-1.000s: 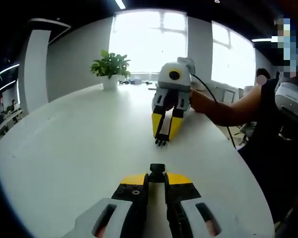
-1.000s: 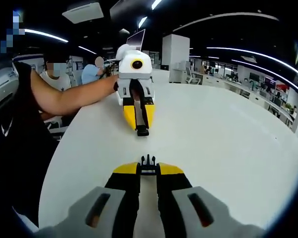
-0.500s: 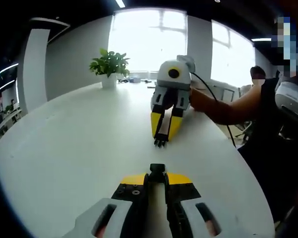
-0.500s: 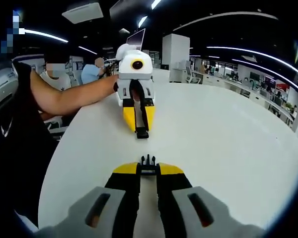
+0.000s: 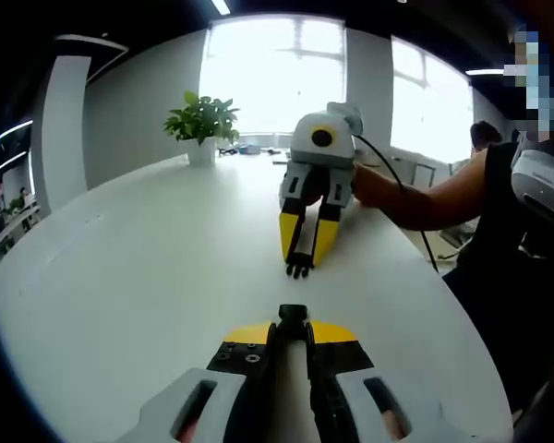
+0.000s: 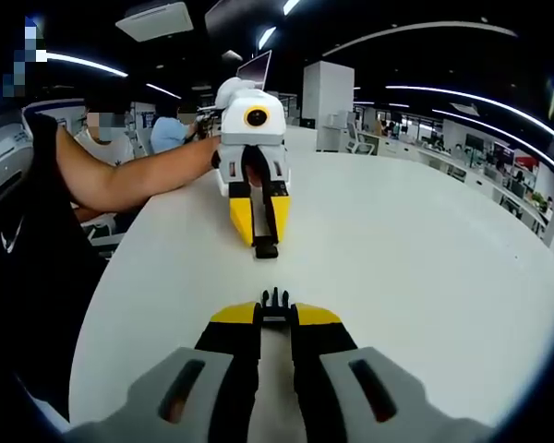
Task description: Snap the two parts of the plastic buckle together until the buckle closes and remains connected.
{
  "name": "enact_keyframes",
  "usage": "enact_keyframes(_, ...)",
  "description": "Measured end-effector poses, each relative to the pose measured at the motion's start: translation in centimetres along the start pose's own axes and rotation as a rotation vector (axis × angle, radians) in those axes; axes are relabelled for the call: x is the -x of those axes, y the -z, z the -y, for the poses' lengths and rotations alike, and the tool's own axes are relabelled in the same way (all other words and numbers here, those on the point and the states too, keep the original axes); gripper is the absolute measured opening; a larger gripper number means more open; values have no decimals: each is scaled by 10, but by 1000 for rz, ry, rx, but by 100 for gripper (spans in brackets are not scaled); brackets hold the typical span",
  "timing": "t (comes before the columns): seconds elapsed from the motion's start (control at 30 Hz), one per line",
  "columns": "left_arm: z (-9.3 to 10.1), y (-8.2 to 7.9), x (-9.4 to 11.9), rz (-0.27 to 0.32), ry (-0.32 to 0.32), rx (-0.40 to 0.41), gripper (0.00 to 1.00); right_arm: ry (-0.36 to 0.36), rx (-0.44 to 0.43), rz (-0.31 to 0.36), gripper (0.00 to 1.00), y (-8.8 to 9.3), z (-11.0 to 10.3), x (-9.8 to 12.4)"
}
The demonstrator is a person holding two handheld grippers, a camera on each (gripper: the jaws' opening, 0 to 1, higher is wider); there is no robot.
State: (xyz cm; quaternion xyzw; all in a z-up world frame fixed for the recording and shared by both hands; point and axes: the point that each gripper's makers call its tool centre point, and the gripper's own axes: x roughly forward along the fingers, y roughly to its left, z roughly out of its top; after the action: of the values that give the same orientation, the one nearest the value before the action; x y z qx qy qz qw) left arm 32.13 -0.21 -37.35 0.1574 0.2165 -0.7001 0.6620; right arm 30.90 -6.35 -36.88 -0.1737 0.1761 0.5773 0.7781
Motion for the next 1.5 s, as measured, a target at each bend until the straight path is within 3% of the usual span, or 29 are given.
enact_keyframes(1.5, 5, -2, -7, 11, 23, -17, 11, -20, 15, 23, 11, -4, -4, -9)
